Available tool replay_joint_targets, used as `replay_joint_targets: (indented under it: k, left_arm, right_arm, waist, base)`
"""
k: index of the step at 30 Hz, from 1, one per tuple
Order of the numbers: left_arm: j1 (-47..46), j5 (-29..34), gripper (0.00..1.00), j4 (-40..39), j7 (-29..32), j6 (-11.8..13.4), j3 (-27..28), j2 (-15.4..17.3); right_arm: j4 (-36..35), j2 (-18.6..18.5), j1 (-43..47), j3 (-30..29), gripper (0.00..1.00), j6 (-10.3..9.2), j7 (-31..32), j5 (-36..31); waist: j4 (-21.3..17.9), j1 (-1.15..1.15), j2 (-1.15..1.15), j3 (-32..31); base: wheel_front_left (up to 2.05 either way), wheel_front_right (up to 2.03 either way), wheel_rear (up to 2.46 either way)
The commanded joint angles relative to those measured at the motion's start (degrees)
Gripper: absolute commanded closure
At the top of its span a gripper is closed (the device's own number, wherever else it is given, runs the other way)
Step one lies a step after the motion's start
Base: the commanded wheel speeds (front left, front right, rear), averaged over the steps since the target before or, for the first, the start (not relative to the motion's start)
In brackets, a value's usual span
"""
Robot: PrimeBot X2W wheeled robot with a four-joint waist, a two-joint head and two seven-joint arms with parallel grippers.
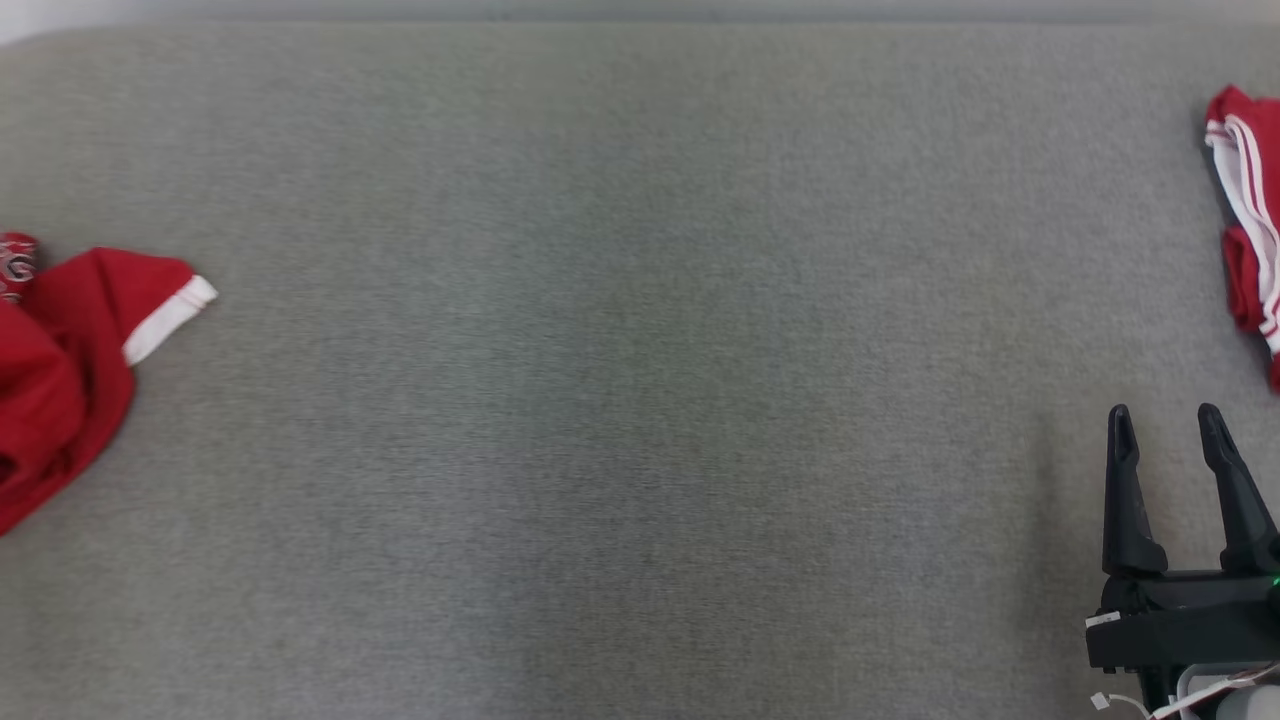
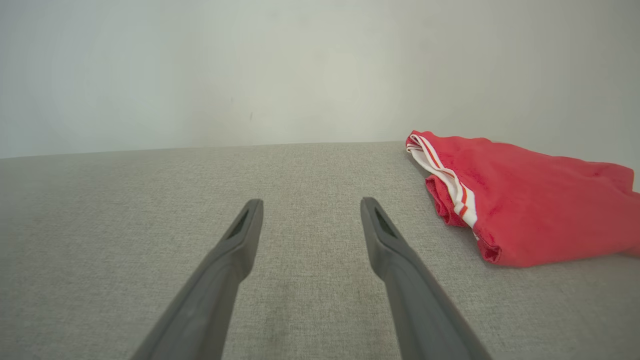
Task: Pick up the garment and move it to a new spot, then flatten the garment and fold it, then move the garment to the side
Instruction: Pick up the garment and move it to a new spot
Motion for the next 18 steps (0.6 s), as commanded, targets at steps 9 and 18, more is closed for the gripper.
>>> replay_joint_targets:
  k: [9, 18]
  left_arm:
    - [-0.29, -4.33, 0.0, 13.9, 7.19, -0.47, -2.17, -0.27]
    - [-0.78, -11.37, 0.81, 20.41, 16.5, -0.5, -8.32, -2.77]
  right_arm:
    - [-0.89, 0.27, -1.01, -0.4, 0.0, -0.01, 0.49, -0.59]
    - [-0.93, 0.5, -2.0, 0.15, 0.0, -0.01, 1.12, -1.17]
  waist:
    - [-4.26, -0.01, -0.02, 3.85]
    - [-4.84, -0.01, -0.02, 3.68]
  base:
    - [0.0, 0.0, 0.0]
    - [0.0, 0.0, 0.0]
